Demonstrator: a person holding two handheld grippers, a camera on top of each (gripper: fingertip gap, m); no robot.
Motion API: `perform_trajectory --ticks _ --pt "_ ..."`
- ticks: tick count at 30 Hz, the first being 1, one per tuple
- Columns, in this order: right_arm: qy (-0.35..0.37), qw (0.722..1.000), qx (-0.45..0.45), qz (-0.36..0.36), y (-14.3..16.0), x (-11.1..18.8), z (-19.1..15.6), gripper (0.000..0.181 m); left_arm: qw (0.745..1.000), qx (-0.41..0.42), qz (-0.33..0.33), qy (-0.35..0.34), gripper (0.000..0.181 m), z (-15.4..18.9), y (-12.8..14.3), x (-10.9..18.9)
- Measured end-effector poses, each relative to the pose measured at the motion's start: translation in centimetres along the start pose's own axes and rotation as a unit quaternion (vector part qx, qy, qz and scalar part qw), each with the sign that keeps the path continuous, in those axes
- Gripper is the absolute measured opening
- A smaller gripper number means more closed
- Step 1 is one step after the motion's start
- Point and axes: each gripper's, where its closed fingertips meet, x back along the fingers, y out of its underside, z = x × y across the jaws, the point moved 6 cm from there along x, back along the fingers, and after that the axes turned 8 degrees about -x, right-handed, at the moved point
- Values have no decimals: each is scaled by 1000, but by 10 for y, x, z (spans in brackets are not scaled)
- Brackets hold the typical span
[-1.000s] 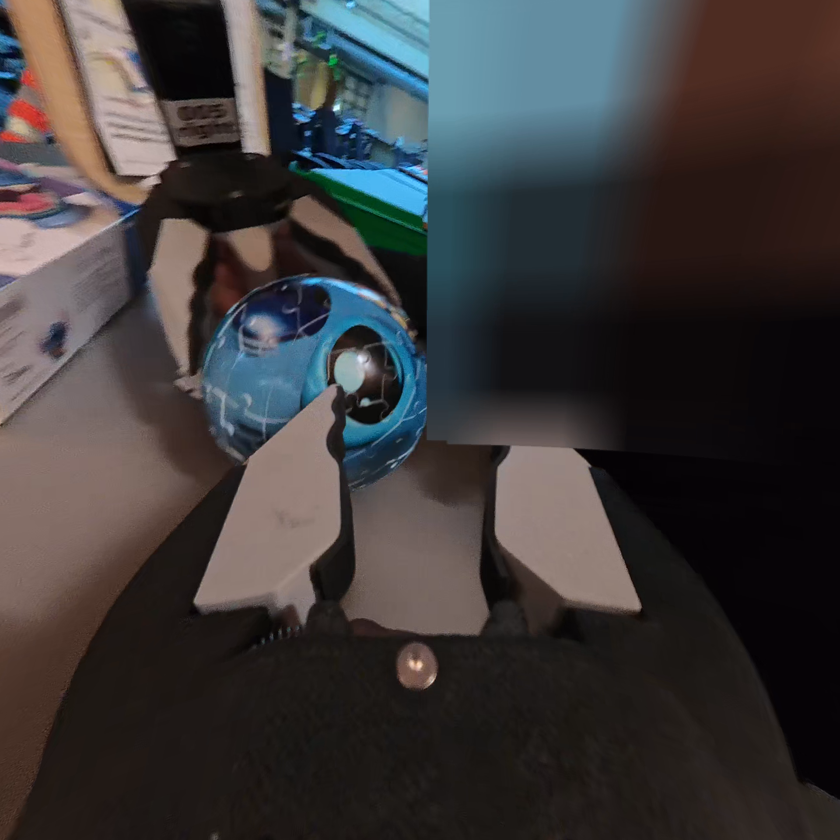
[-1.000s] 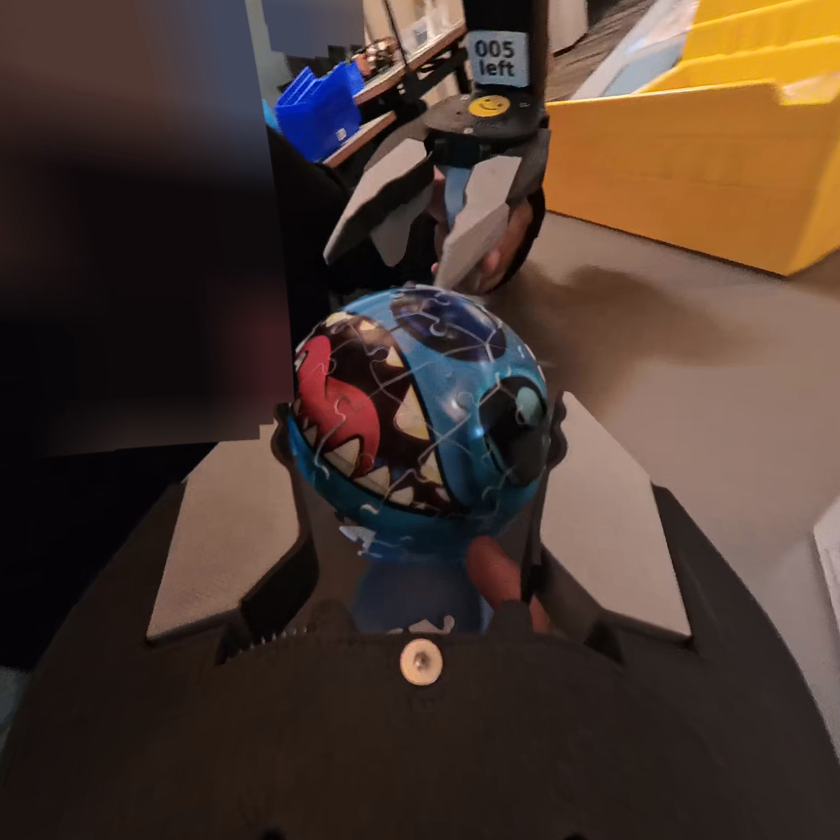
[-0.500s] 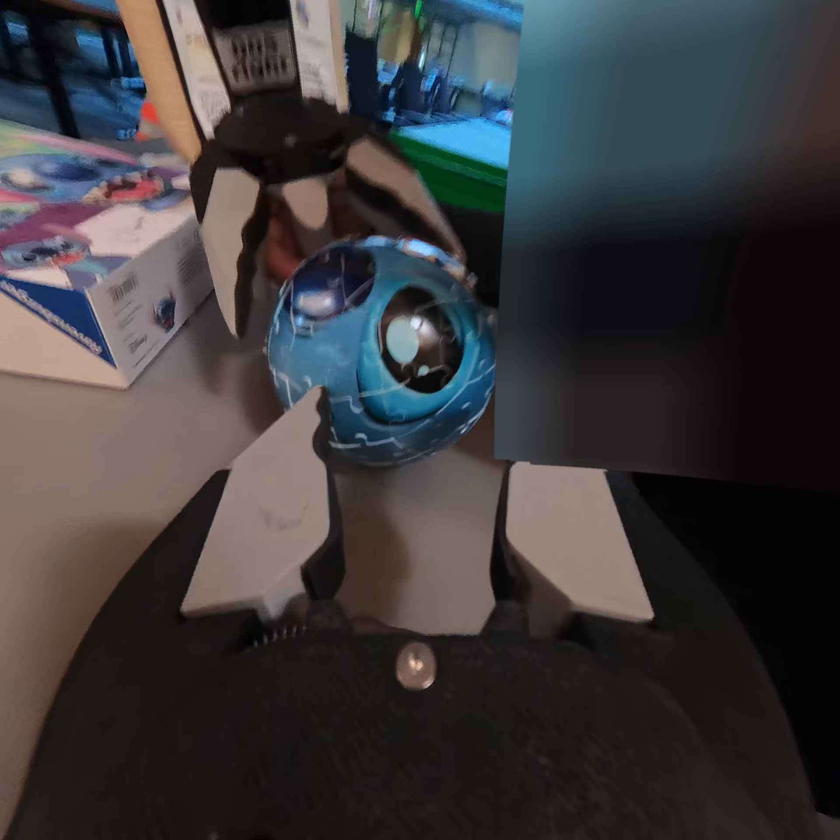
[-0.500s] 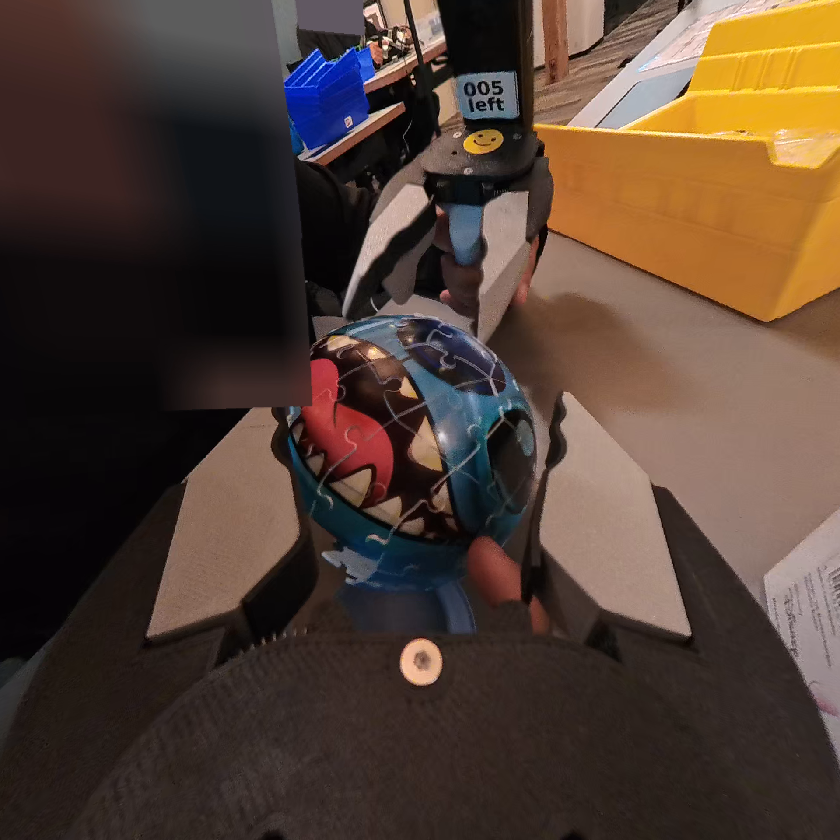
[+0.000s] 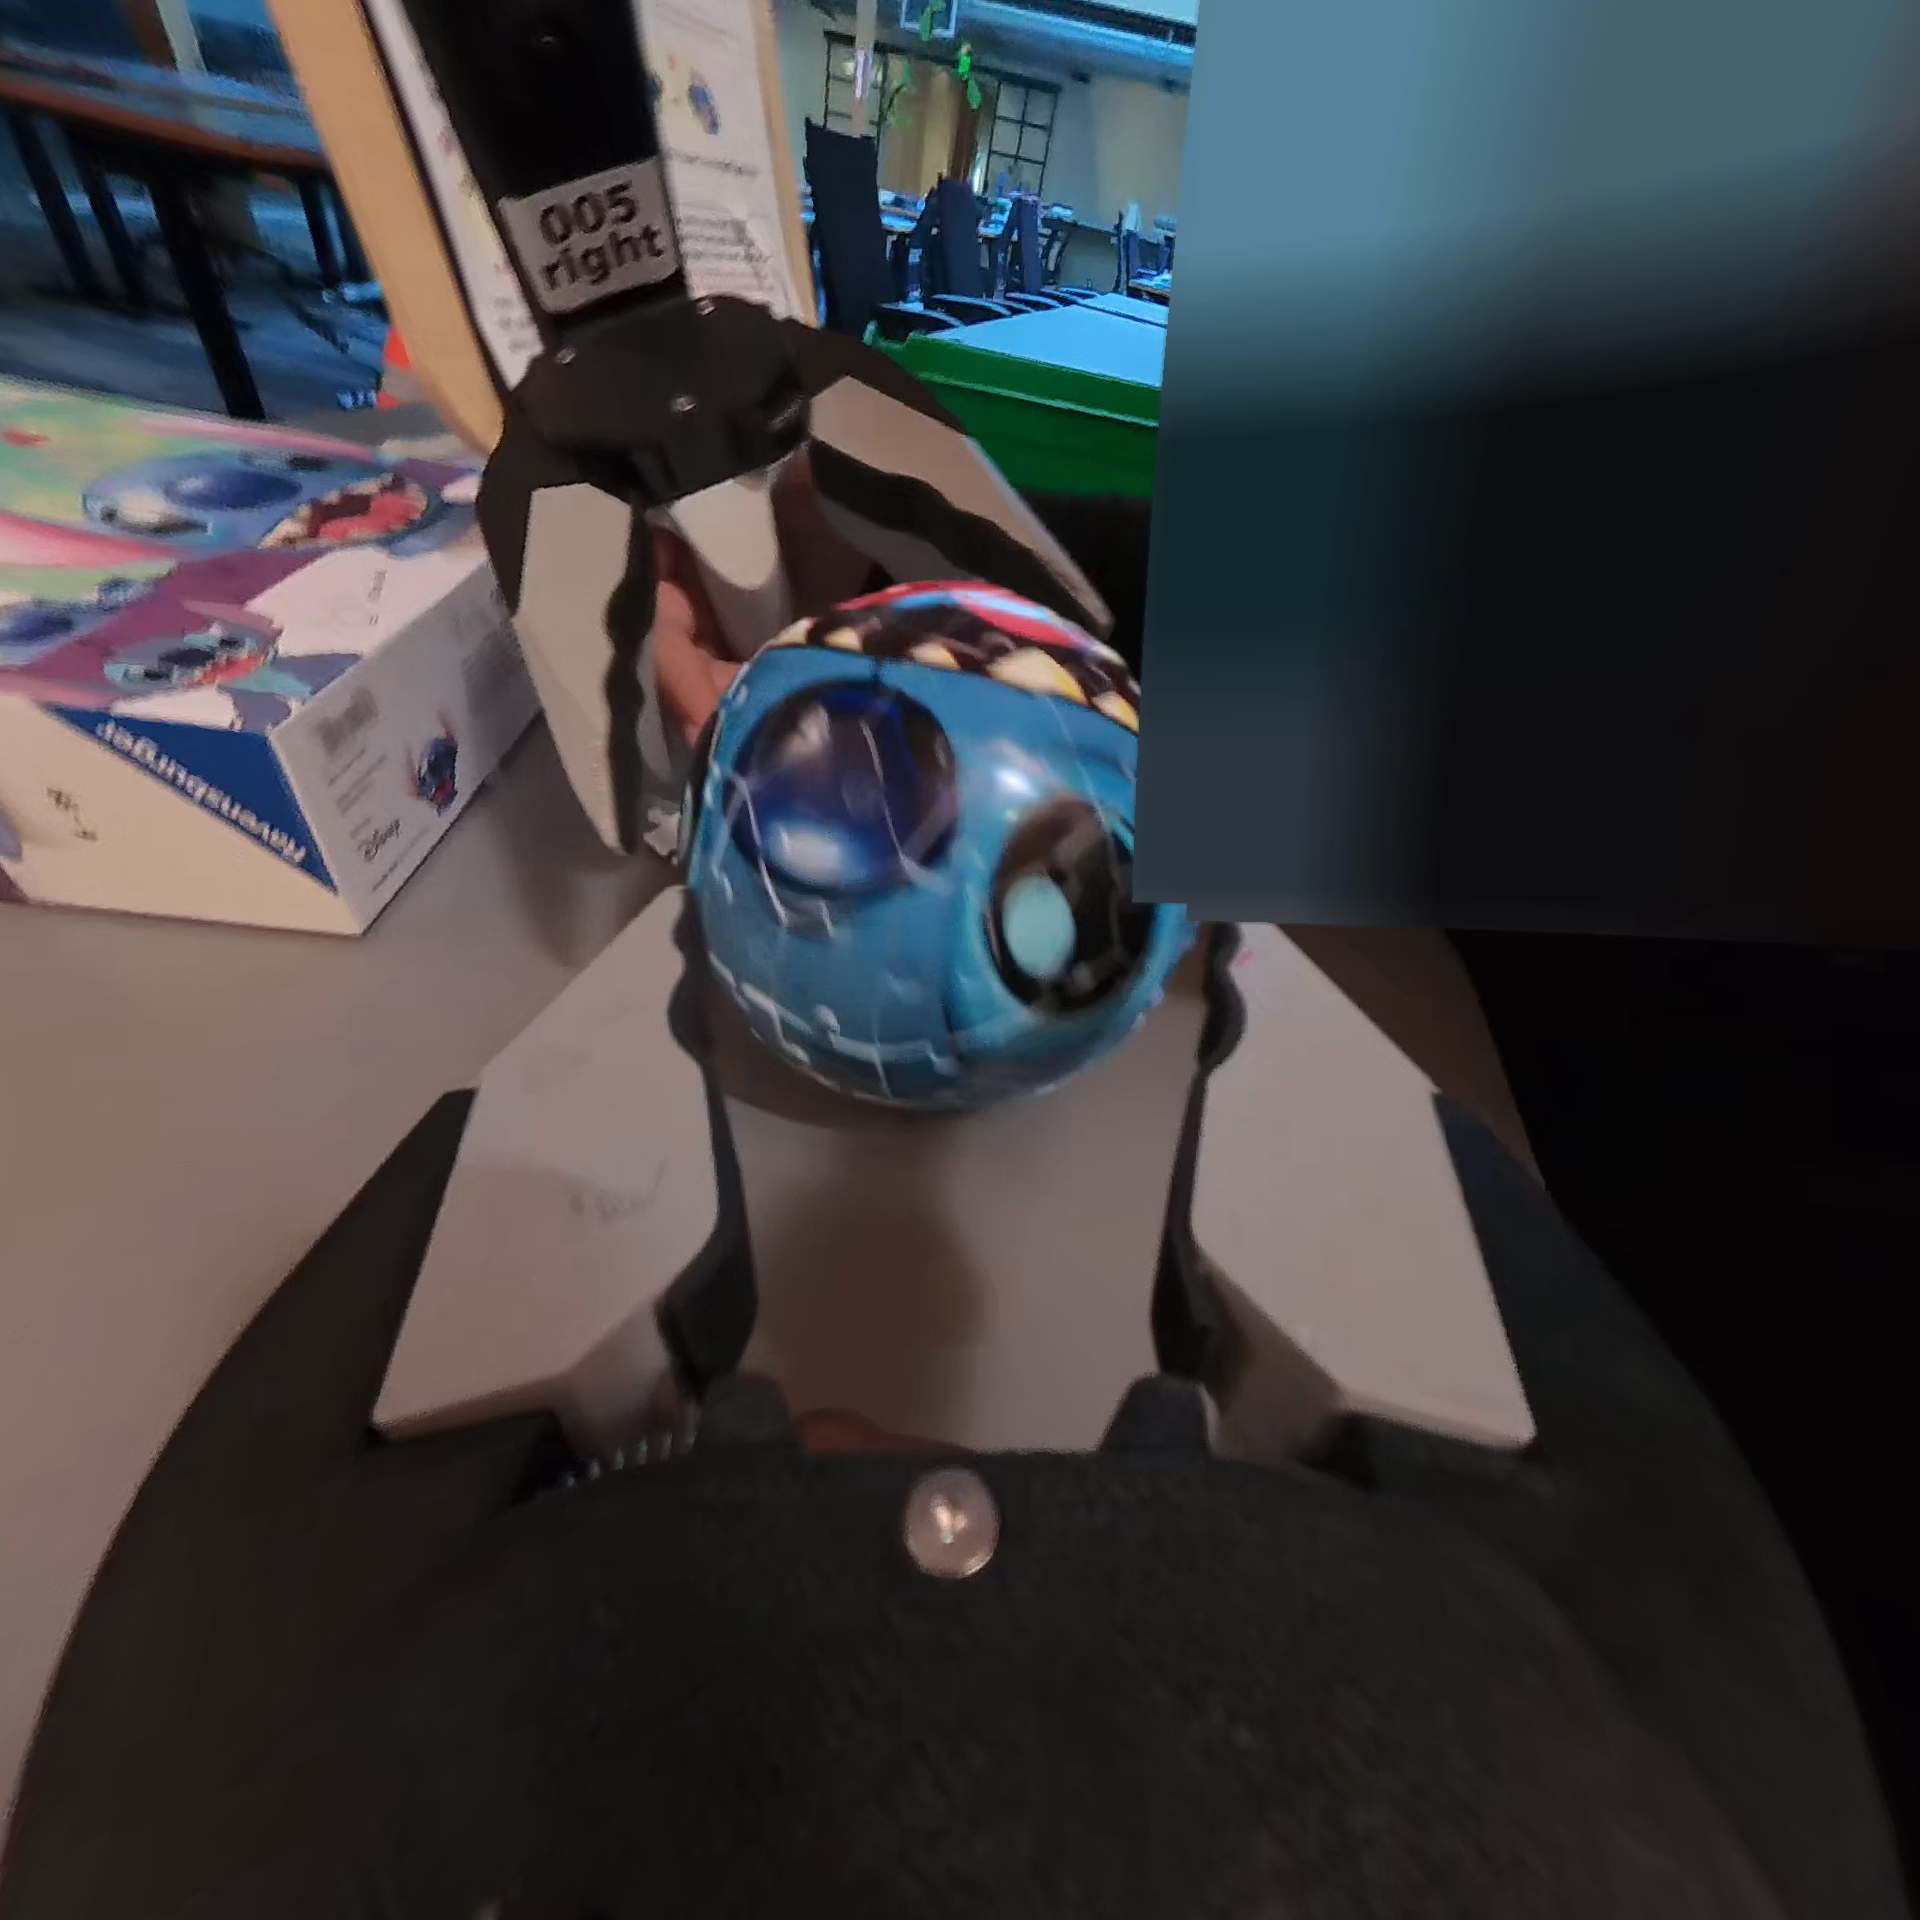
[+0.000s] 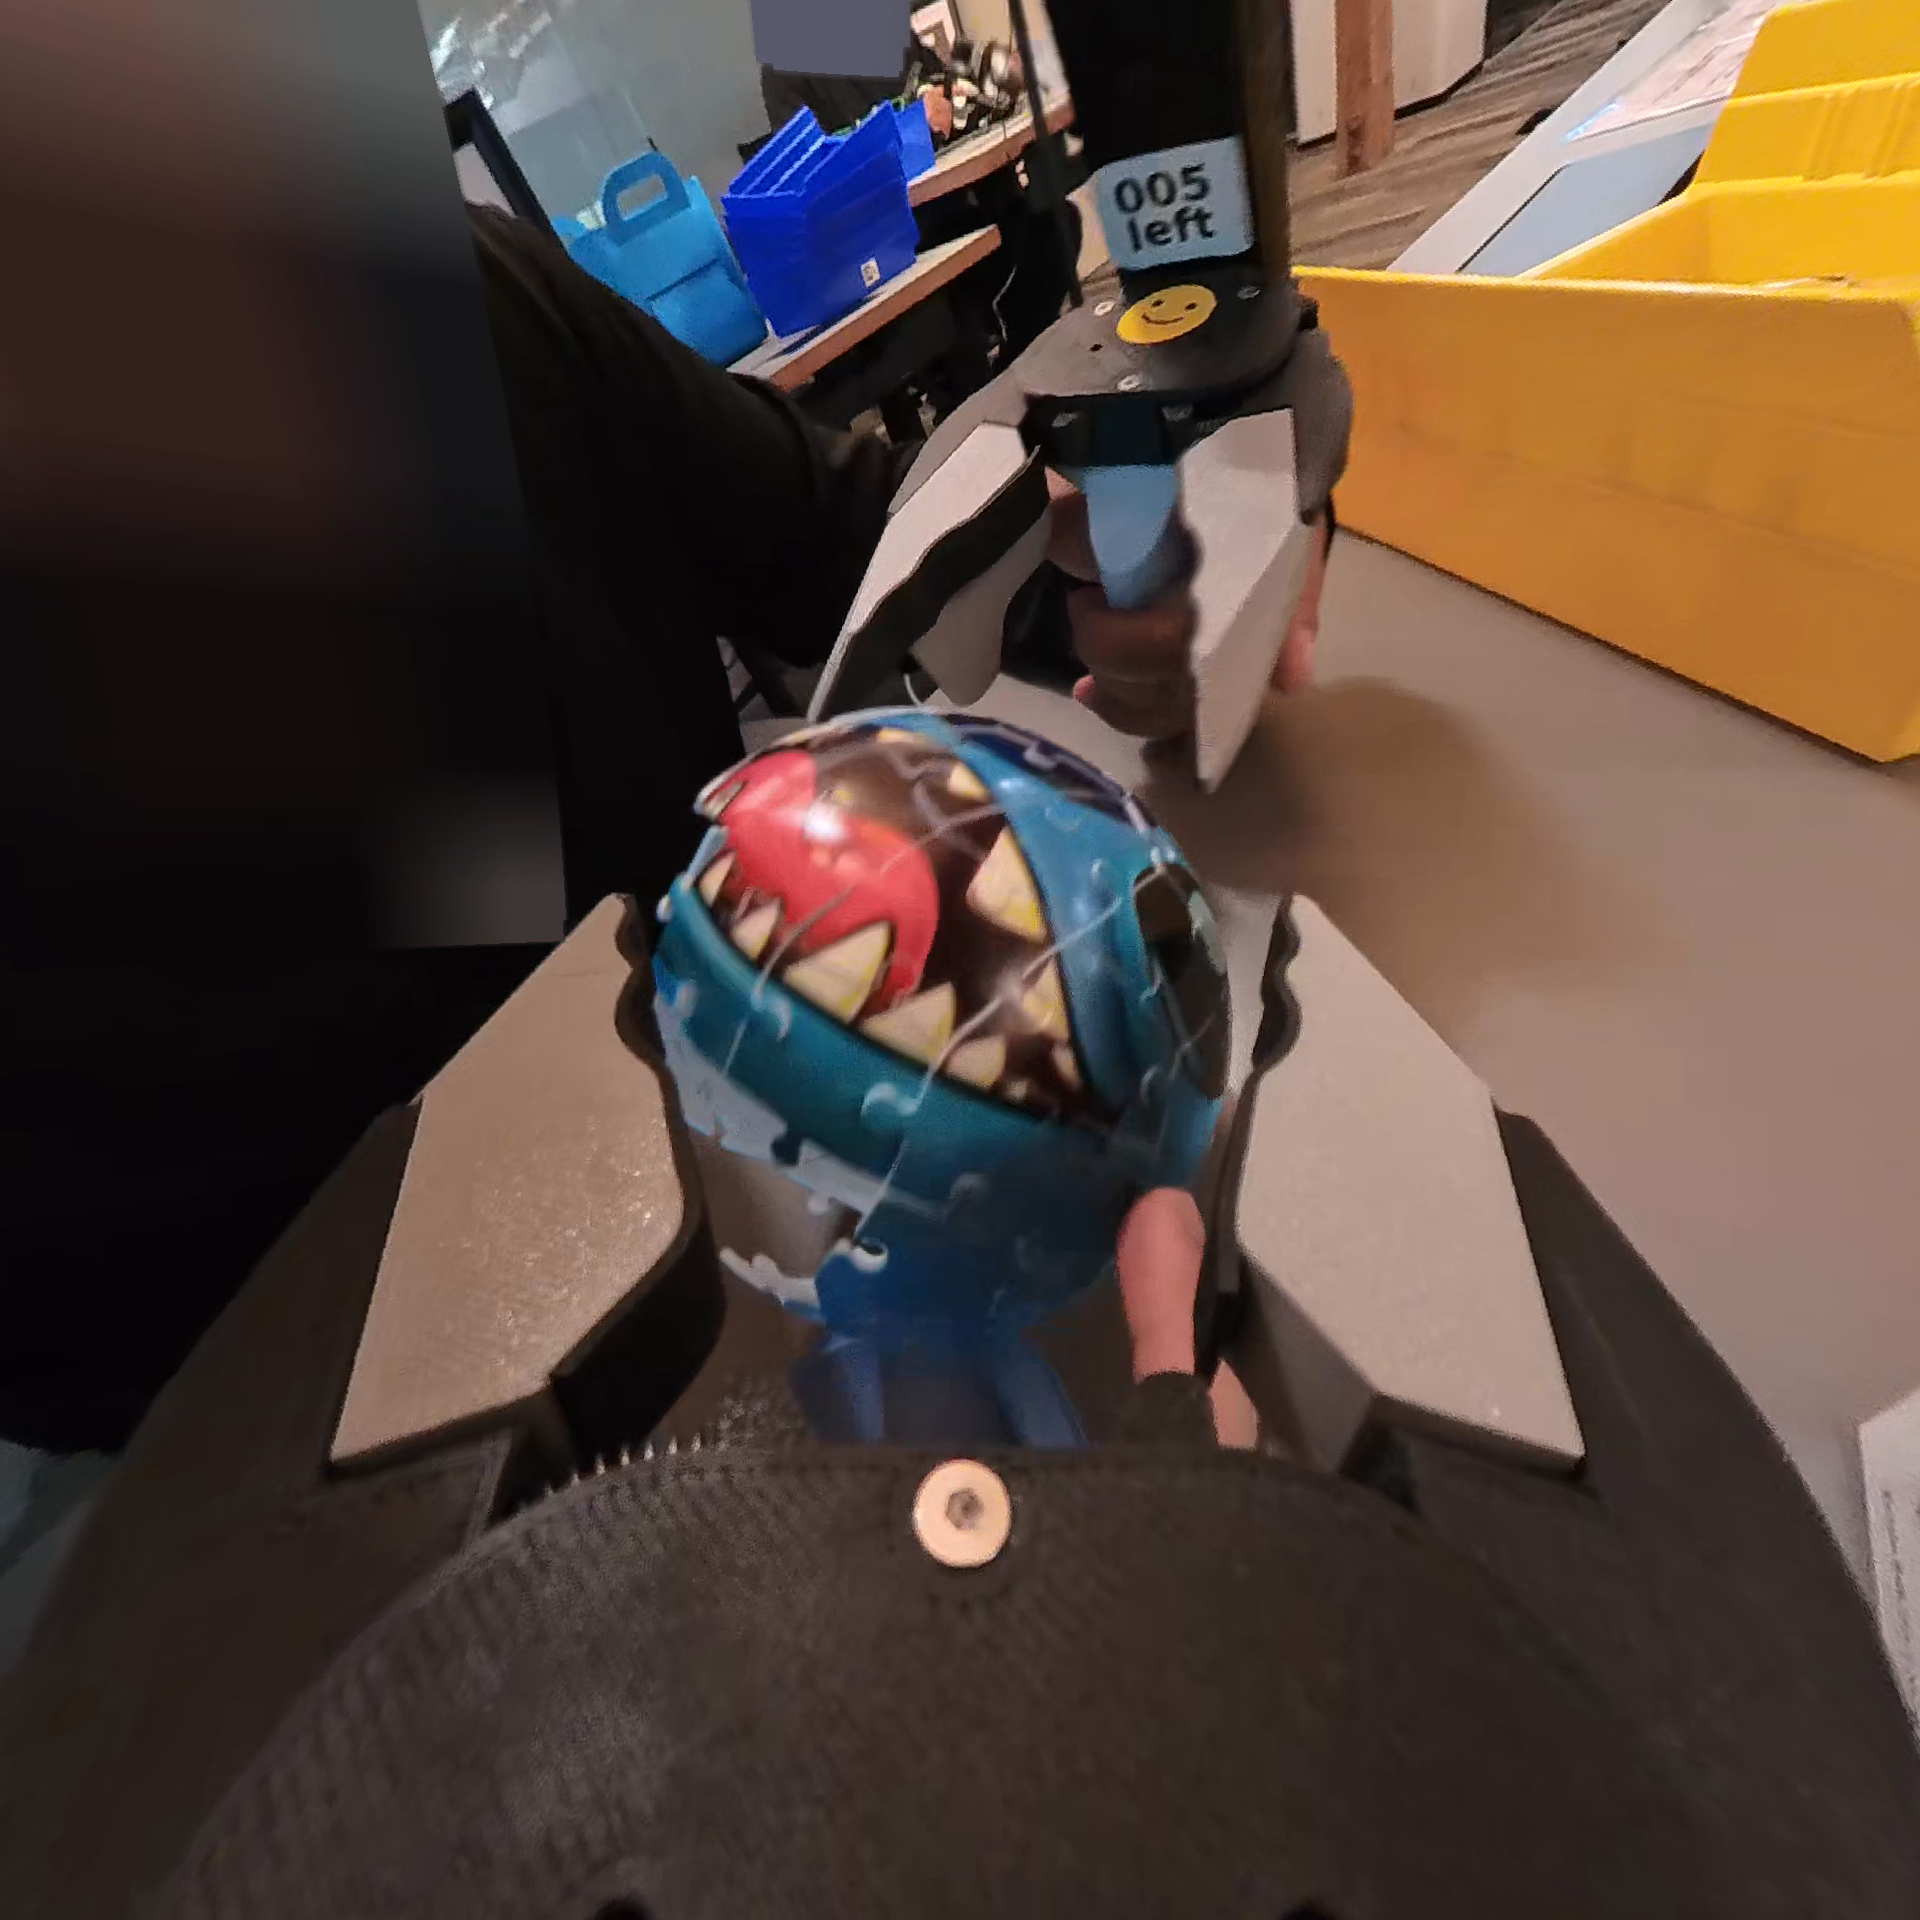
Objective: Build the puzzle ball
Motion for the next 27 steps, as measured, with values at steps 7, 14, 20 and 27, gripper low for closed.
perform_trajectory --ticks 7,14,20,27 --pt "20 1000 7 -15 -3 -6 1 118 1000 -1 -2 2 106 1 4 -13" --pt "220 975 17 2 1 56 -39 88 1000 -19 -7 -4 105 7 3 -14" --pt "413 904 -18 -106 84 52 -64 97 1000 -10 -8 -17 105 7 1 -16" --pt "468 865 -4 -184 112 32 -56 81 998 -9 -26 -57 105 15 -2 -19"
